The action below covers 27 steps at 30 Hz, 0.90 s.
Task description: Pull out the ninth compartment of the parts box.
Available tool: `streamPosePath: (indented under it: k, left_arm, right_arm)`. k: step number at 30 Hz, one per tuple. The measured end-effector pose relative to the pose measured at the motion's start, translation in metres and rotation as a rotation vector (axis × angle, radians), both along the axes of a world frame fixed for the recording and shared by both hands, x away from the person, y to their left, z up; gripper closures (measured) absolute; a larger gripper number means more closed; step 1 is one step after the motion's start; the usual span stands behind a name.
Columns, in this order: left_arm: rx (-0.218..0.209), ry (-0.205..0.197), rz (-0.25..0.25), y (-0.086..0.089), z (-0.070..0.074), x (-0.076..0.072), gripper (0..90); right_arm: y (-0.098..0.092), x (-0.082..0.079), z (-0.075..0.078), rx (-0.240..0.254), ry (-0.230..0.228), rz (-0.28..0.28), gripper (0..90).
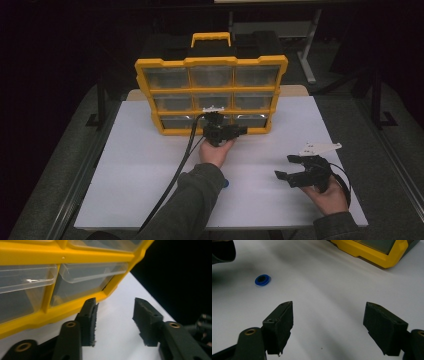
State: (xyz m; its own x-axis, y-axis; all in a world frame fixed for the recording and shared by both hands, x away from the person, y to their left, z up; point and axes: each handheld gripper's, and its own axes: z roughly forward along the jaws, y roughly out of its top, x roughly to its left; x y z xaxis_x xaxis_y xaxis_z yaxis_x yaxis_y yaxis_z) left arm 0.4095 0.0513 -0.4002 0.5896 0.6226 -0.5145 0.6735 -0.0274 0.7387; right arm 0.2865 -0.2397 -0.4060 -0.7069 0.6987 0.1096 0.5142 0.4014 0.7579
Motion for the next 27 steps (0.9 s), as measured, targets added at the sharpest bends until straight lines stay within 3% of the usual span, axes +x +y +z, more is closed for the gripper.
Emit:
streamPosePath:
  k: [1,5,8,9,10,13,14,19,21,27]
  left_arm:
    - [-0.027,0.009,0.04,-0.002,-0.002,0.001,56.1]
    - [-0.037,0.004,0.09,-0.004,-0.002,0.005,57.3]
    - [-0.046,0.018,0.103,-0.005,-0.003,0.008,57.4]
    - [-0.089,0.045,0.111,-0.006,-0.008,0.011,58.7]
    - [-0.097,0.055,0.112,-0.008,-0.009,0.012,59.6]
    - [-0.083,0.055,0.109,-0.011,-0.012,0.013,59.9]
    - [-0.097,0.073,0.116,-0.013,-0.015,0.015,59.9]
    - [-0.115,0.08,0.135,-0.016,-0.017,0.02,58.1]
    - [-0.142,0.099,0.159,-0.018,-0.019,0.021,57.6]
    - [-0.162,0.09,0.181,-0.024,-0.023,0.022,62.4]
  right_arm:
    - [0.001,-0.001,0.001,-0.004,-0.002,0.004,23.0]
    - [0.0,0.0,0.0,-0.002,-0.01,0.008,22.9]
    - [0.001,0.001,0.0,0.004,-0.001,0.005,22.9]
    - [0.001,0.001,0.0,0.004,-0.01,0.014,22.9]
    - [0.001,0.001,0.0,-0.001,-0.014,0.019,22.9]
    - [0.002,0.001,0.001,-0.006,-0.021,0.024,22.7]
    - [0.003,0.001,0.0,-0.007,-0.022,0.029,21.7]
    - [0.002,0.002,0.0,-0.004,-0.015,0.026,21.6]
    - [0.001,0.005,0.0,-0.003,-0.015,0.021,21.6]
    - [0.0,0.007,-0.001,0.0,-0.006,0.017,21.6]
